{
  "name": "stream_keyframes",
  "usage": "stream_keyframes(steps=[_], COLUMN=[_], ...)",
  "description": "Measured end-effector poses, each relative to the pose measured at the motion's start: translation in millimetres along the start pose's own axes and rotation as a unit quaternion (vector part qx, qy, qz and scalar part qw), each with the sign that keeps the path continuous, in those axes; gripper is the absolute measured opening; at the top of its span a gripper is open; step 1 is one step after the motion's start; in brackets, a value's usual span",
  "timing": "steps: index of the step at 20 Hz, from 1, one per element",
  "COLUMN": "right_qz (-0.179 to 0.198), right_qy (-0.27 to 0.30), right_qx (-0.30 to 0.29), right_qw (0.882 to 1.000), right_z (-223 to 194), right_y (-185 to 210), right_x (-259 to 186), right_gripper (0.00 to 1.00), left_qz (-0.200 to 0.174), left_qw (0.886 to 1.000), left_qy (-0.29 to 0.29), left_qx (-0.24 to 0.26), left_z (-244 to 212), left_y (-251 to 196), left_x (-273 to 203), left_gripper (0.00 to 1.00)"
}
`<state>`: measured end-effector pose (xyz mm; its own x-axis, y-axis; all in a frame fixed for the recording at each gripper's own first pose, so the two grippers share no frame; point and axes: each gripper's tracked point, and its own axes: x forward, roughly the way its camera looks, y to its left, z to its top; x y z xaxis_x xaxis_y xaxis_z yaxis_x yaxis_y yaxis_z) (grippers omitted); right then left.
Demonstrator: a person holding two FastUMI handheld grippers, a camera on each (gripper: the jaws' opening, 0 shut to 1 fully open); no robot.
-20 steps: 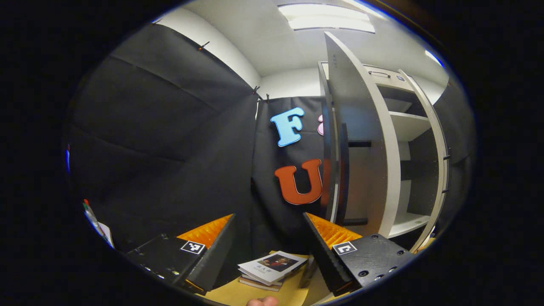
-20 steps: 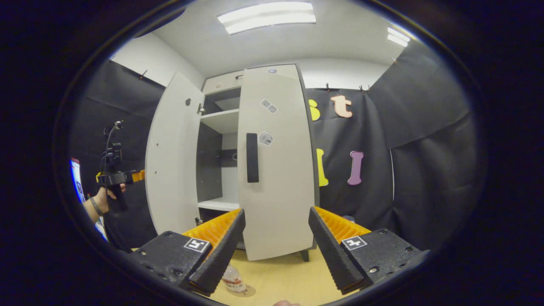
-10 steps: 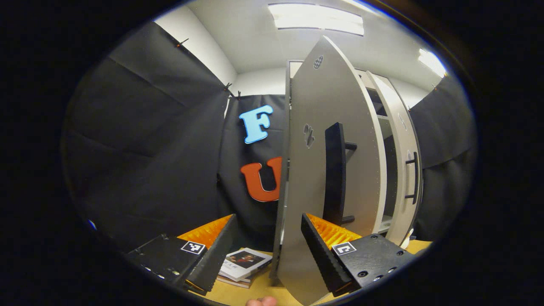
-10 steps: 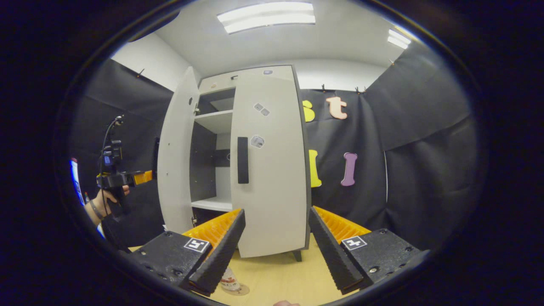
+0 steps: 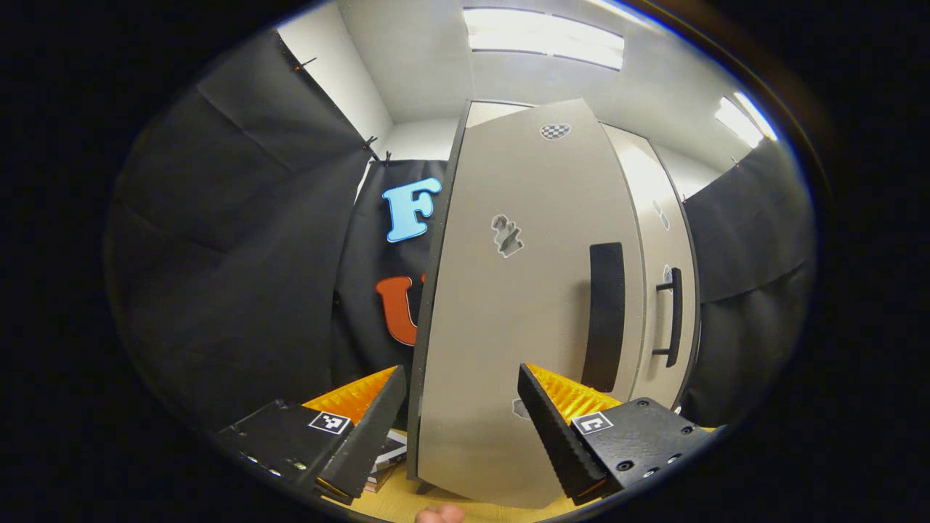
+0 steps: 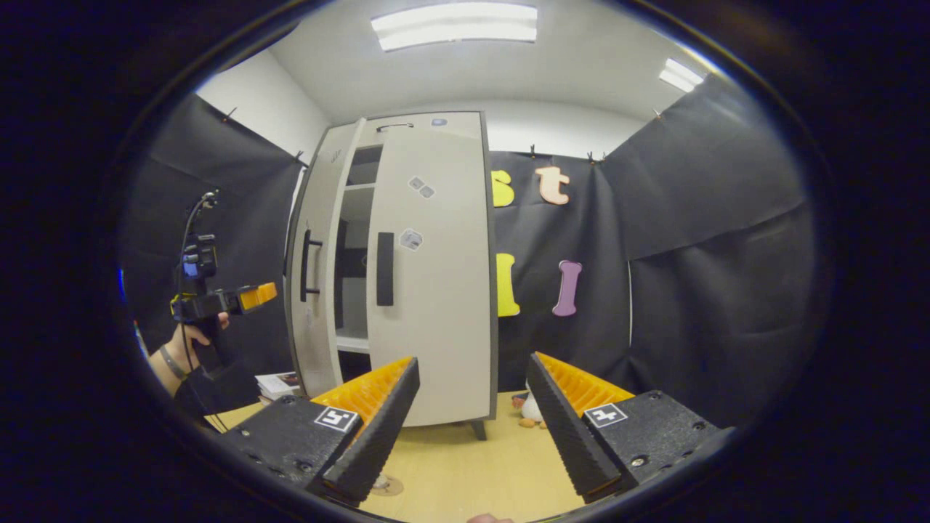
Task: Grasp the bottle in the cabinet with the left hand and place it on the coaster, then close the right door with the right hand and the left door with the left hand.
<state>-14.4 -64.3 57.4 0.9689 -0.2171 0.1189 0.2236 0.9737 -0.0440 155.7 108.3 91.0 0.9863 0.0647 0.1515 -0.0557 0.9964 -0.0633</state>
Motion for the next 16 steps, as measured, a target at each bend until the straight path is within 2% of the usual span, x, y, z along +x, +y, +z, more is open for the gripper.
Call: stream_keyframes(steps=[1,5,6,7,9,11,13,14,15,16], right_qz=[-0.002,0.002,0.007,0.013,0.027,0.04,0.049,0.052,0.055,0.058], right_qy=[0.001,0.005,0.006,0.005,0.005,0.014,0.015,0.017,0.021,0.024], right_qx=[0.002,0.012,0.016,0.021,0.031,0.031,0.026,0.023,0.019,0.016], right_qw=[1.0,1.0,1.0,1.0,0.999,0.999,0.998,0.998,0.998,0.998], right_z=[-0.6,-5.2,-8.0,-10.6,-12.7,-13.4,-13.8,-15.9,-18.6,-21.4], right_y=[0.6,4.6,5.8,9.1,19.8,35.9,41.1,43.3,45.7,47.9], right_x=[0.0,4.3,6.2,7.6,15.0,20.2,16.1,14.1,12.3,10.2], right_gripper=[0.98,0.98,0.98,0.98,0.98,0.98,0.98,0.94,0.98,0.98], left_qz=[-0.002,-0.01,-0.015,-0.018,-0.019,-0.025,-0.041,-0.052,-0.066,-0.074], left_qw=[1.0,1.0,0.999,0.999,0.998,0.998,0.998,0.997,0.996,0.995], left_qy=[0.0,0.012,0.014,0.019,0.034,0.041,0.051,0.056,0.058,0.058], left_qx=[0.0,0.017,0.025,0.031,0.04,0.029,-0.005,-0.018,-0.025,-0.026], left_z=[0.4,4.8,1.9,-2.0,-16.2,-30.6,-46.2,-53.0,-58.2,-61.7], left_y=[-0.7,-3.6,-6.6,-7.8,-11.5,-23.4,-42.9,-53.0,-64.4,-70.8], left_x=[-2.5,-33.0,-45.0,-55.3,-79.2,-101.0,-123.6,-132.5,-141.9,-149.0], left_gripper=[0.99,0.99,0.99,0.95,0.96,0.99,0.99,0.99,0.99,0.95])
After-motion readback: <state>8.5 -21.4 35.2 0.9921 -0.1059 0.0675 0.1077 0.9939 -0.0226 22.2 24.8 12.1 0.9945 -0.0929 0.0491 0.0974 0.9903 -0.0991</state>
